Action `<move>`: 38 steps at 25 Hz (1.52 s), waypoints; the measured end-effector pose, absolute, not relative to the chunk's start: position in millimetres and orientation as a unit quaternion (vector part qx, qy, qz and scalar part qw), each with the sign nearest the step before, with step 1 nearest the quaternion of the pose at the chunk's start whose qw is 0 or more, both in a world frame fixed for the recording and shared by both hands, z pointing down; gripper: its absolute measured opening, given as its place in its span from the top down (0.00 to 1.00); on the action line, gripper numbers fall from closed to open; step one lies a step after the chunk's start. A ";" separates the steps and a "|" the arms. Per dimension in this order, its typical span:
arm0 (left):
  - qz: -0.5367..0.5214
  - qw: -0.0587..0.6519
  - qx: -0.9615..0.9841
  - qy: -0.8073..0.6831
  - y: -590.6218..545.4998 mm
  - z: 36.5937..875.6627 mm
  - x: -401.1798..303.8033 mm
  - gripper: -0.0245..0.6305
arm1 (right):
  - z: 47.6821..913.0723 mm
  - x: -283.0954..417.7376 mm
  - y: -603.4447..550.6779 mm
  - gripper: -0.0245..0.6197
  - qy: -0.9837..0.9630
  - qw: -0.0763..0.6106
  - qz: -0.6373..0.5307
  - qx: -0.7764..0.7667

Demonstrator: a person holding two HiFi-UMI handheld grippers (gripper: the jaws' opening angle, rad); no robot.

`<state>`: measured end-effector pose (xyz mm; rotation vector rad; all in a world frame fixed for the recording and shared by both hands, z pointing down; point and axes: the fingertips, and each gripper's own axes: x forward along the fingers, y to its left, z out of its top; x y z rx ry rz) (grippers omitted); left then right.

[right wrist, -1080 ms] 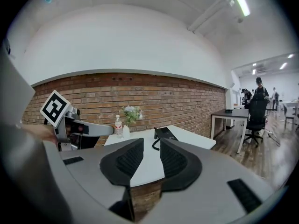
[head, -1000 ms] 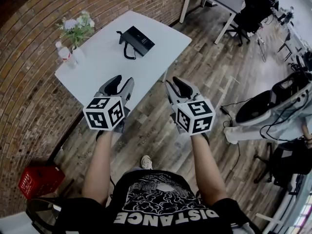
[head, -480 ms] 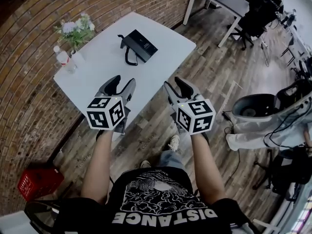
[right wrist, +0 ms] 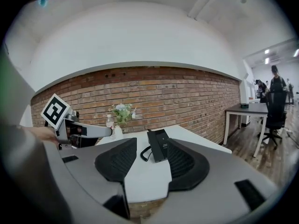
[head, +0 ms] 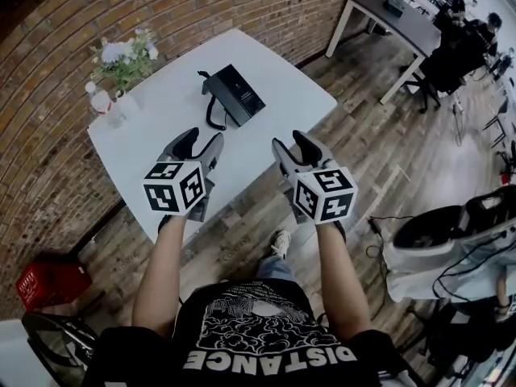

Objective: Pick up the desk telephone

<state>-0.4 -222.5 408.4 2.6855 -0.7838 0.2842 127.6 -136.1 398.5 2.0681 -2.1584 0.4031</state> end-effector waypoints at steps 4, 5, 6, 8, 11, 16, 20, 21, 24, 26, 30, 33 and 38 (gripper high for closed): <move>0.101 0.176 0.928 -0.312 -242.3 413.3 29.1 0.62 | 402.9 164.3 -164.0 0.67 -0.741 0.069 0.140 0.653; 0.102 0.179 0.924 -0.321 -246.3 415.4 36.4 0.62 | 405.2 173.0 -170.4 0.67 -0.747 0.072 0.143 0.645; 0.103 0.182 0.921 -0.329 -250.2 417.6 43.4 0.62 | 407.7 181.3 -176.8 0.67 -0.753 0.074 0.146 0.637; 0.103 0.190 0.912 -0.348 -258.4 421.5 55.8 0.62 | 411.9 196.1 -190.0 0.66 -0.766 0.078 0.150 0.620; 0.102 0.202 0.898 -0.376 -269.6 427.0 69.2 0.62 | 417.7 213.2 -210.0 0.66 -0.787 0.087 0.156 0.591; 0.101 0.218 0.880 -0.409 -284.9 434.8 85.4 0.62 | 426.8 232.1 -237.4 0.65 -0.816 0.095 0.166 0.545; 0.099 0.245 0.868 -0.420 -294.5 446.4 91.2 0.62 | 437.4 236.8 -256.8 0.65 -0.835 0.101 0.177 0.511; 0.100 0.255 0.866 -0.419 -296.3 450.9 92.5 0.62 | 440.6 237.2 -261.8 0.65 -0.839 0.104 0.180 0.503; 0.094 0.285 0.857 -0.420 -305.6 463.0 93.1 0.62 | 451.4 236.1 -277.7 0.65 -0.847 0.111 0.194 0.481; 0.090 0.301 0.851 -0.420 -312.9 471.2 94.1 0.62 | 459.3 234.0 -287.7 0.64 -0.852 0.117 0.205 0.468; 0.086 0.336 0.842 -0.414 -330.0 490.9 99.5 0.62 | 474.0 230.9 -308.9 0.62 -0.859 0.128 0.222 0.443; 0.076 0.370 0.830 -0.411 -345.7 508.9 100.1 0.62 | 488.0 228.0 -327.8 0.61 -0.863 0.135 0.239 0.425; 0.062 0.413 0.814 -0.404 -377.9 533.8 101.4 0.62 | 511.1 219.3 -365.2 0.59 -0.866 0.157 0.260 0.396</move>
